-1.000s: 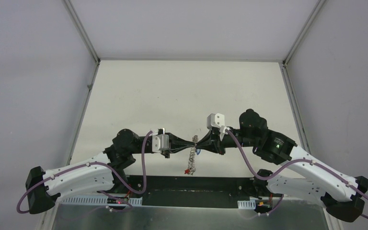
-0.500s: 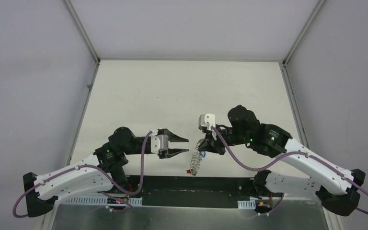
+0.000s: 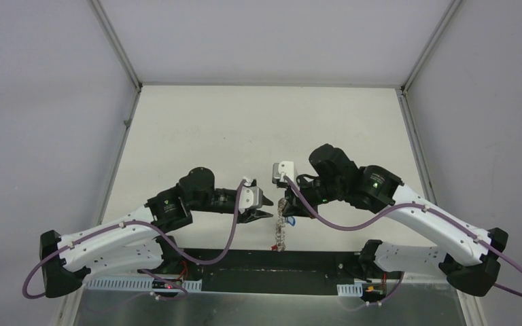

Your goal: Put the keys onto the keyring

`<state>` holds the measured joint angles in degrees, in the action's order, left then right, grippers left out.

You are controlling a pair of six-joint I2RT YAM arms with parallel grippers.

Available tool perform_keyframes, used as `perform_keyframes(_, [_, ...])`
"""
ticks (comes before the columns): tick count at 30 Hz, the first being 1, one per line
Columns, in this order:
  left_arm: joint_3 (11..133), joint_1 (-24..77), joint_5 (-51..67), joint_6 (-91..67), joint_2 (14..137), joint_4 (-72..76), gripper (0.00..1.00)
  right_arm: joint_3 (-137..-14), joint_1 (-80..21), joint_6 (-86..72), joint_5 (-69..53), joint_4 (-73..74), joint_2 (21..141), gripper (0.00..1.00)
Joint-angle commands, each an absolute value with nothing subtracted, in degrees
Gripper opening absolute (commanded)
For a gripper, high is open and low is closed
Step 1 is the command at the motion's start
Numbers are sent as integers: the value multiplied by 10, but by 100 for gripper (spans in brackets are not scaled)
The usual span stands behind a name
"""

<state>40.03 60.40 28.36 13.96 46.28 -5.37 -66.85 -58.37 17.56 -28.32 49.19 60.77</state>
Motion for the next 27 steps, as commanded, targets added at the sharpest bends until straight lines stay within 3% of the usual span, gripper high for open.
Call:
perform_keyframes(1, [439,606,315,133,490,-42,33,-701,-584,175,-296,479,609,0])
perform_keyframes(14, [411,614,340,94,515,46,28,-687,-584,160,-284,450,604,0])
perform_keyframes(27, [425,623,317,118,532,-7,25,-683,-584,159,-279,447,599,0])
